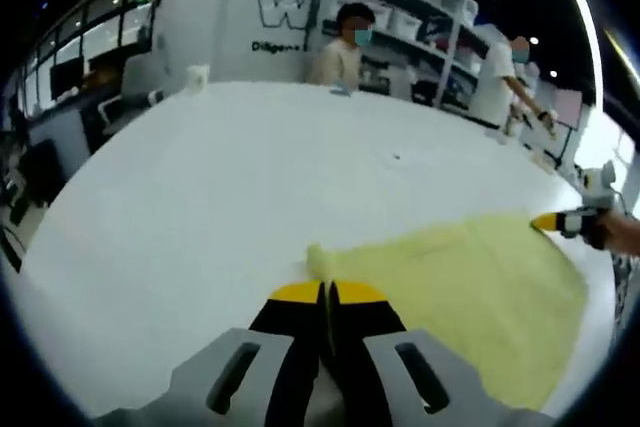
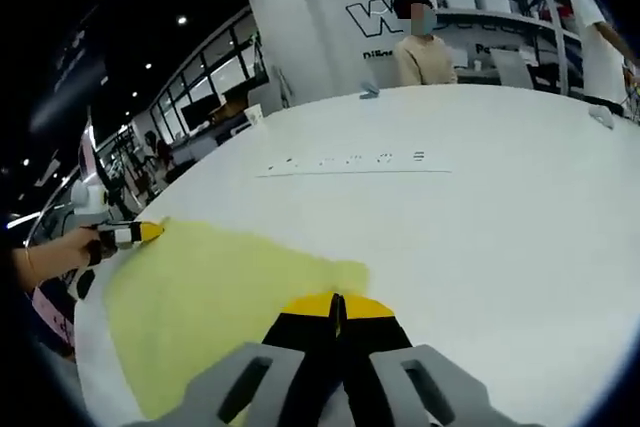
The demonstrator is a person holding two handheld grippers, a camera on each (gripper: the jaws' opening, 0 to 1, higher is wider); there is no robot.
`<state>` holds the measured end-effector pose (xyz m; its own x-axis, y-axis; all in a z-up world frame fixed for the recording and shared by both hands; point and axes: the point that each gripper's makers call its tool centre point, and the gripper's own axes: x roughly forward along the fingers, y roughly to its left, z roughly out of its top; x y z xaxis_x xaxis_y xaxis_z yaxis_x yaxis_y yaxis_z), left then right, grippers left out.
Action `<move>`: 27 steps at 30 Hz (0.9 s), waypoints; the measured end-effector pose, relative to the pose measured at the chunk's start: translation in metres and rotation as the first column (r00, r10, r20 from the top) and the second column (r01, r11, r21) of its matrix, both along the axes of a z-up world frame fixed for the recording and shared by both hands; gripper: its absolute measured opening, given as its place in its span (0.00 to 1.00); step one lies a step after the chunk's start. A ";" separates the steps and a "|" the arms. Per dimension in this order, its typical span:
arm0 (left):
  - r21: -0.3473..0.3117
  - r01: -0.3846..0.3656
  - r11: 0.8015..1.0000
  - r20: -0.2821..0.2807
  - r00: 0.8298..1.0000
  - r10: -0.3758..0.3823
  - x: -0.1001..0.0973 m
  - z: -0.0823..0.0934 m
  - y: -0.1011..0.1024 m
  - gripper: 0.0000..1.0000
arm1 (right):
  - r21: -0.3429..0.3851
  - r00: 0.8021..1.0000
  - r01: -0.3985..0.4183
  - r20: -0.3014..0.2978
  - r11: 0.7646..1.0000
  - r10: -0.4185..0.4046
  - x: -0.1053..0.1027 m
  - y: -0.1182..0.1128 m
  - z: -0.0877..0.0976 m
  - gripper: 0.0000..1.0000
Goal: Fold the garment on the visible template until the final outline fits inside the template.
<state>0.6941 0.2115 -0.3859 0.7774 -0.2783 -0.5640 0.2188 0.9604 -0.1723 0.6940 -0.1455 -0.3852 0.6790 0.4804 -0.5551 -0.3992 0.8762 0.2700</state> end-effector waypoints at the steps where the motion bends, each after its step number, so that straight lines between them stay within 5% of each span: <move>1: 0.065 -0.023 0.998 0.049 0.999 0.019 0.002 0.005 0.008 0.04 | -0.005 1.000 -0.006 0.003 1.000 0.006 -0.003 -0.001 0.001 0.00; 6: 0.039 -0.034 0.999 0.041 0.999 0.033 -0.004 0.007 0.012 0.04 | -0.043 0.999 -0.049 0.022 0.998 0.050 -0.021 -0.005 0.004 0.00; 9: 0.108 0.003 0.994 0.075 0.997 -0.012 -0.012 0.016 0.010 0.06 | -0.028 0.997 -0.068 0.037 0.997 0.069 -0.024 -0.005 0.007 0.05; 11: 0.086 0.008 0.996 0.091 0.996 -0.016 -0.022 0.026 0.004 0.06 | -0.025 0.994 -0.097 0.045 0.995 0.099 -0.028 -0.004 0.008 0.07; 18: 0.103 0.074 0.992 0.069 0.994 -0.081 -0.058 0.022 -0.006 0.14 | 0.002 0.985 -0.167 0.042 0.986 0.167 -0.050 -0.001 0.010 0.08; 20: 0.048 0.078 0.996 0.069 0.994 -0.082 -0.066 0.021 -0.008 0.14 | 0.011 0.982 -0.188 0.026 0.982 0.188 -0.060 0.000 0.009 0.08; 27: 0.032 0.110 0.993 0.037 0.993 -0.112 -0.096 0.017 -0.015 0.25 | 0.032 0.975 -0.221 0.016 0.975 0.221 -0.080 0.006 0.009 0.12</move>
